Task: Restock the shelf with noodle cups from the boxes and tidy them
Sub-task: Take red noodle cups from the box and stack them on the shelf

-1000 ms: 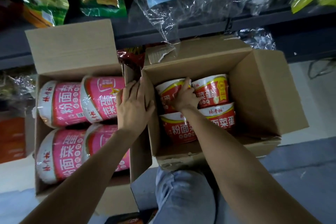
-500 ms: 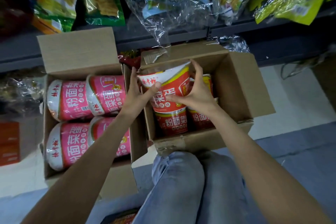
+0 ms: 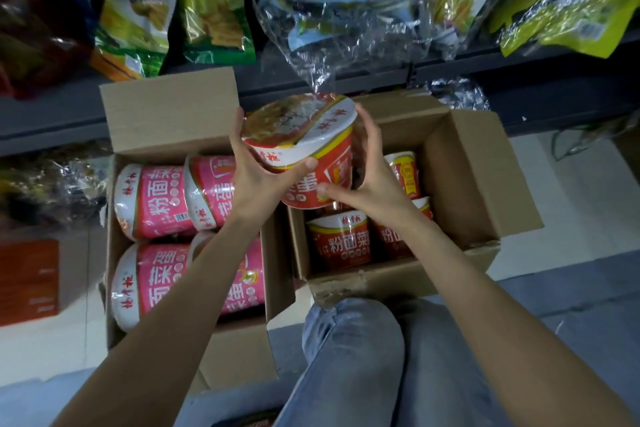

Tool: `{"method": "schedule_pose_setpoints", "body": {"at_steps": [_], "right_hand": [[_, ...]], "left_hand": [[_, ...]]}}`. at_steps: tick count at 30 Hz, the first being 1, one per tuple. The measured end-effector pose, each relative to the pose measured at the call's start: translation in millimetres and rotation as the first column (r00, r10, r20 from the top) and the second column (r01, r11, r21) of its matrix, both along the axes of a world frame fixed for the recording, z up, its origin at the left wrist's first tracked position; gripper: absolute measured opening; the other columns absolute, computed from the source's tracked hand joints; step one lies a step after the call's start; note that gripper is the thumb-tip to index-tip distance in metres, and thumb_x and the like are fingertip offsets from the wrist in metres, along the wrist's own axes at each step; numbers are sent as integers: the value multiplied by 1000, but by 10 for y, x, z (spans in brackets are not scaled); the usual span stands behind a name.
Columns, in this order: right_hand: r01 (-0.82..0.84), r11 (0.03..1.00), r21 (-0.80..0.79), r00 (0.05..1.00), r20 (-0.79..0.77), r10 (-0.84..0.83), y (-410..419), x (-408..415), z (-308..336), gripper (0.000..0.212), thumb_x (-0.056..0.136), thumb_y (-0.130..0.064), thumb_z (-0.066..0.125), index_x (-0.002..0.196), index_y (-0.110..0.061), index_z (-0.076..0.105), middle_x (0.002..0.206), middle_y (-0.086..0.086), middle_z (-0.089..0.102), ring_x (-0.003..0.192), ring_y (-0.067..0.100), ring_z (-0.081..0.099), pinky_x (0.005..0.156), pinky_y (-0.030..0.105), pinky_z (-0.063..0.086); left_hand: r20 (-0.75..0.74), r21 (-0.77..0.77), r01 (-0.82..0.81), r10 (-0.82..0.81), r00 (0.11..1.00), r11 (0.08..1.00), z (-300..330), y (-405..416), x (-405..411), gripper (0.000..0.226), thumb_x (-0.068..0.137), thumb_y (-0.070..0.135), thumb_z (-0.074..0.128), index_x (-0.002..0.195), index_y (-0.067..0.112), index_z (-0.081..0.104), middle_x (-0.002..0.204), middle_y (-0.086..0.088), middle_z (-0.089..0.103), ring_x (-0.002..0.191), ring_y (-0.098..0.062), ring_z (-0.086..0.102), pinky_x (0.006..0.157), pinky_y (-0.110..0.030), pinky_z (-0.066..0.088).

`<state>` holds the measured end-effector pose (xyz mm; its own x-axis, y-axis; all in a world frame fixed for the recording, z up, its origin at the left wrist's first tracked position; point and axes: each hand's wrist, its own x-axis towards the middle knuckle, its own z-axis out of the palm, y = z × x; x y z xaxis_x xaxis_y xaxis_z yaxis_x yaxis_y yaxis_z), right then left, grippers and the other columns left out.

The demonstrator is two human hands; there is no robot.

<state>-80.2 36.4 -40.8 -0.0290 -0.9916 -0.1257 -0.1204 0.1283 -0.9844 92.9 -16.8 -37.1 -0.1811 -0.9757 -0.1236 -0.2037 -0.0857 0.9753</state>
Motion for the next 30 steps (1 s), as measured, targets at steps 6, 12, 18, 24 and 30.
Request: {"method": "schedule_pose_setpoints", "body": {"at_steps": [6,12,18,24,30], "right_hand": [[159,964,-212,985,-34,-170,-155,-263,676,112,69,-22,81,148,-34,2,144,-27,26,129,-11,36,100,13,39],[229,830,-509,949,-74,-308,-293,-683,1673,109,67,-24,84,144,-39,8,150,-17,27,135,-2,33,99,12,38],[298,674,-676,896,-45,-441,-733,-1074,2292,111,69,-27,85,148,-33,7,153,-4,29,139,9,33,112,36,36],[382,622,-684,815,-69,-576,-1350,-1505,2480,112,66,-35,86,149,-31,10,144,-18,34,131,-5,37,103,19,36],[464,600,-652,744,-82,-663,-1632,-1684,2396,110,68,-42,83,148,-34,8,145,-4,41,125,7,47,92,14,39]], "left_hand": [[-105,-158,26,-43,994,987,729,-249,-453,136,49,57,85,149,23,0,140,9,40,127,-2,45,108,-36,39],[-156,-424,62,-141,978,903,1741,-359,-897,129,54,41,85,148,35,-4,138,28,32,126,6,42,102,-15,37],[-45,-558,165,-228,973,813,2592,-910,-1344,138,55,50,85,148,30,-14,144,18,33,124,12,37,96,-5,31],[141,-550,186,-129,982,814,2719,-1553,-1903,110,68,56,75,151,19,13,141,6,48,127,-9,44,99,-21,38],[136,-570,97,-23,991,816,2687,-1741,-2276,99,72,56,72,149,20,21,142,-1,46,129,-19,44,104,-33,39]]}}
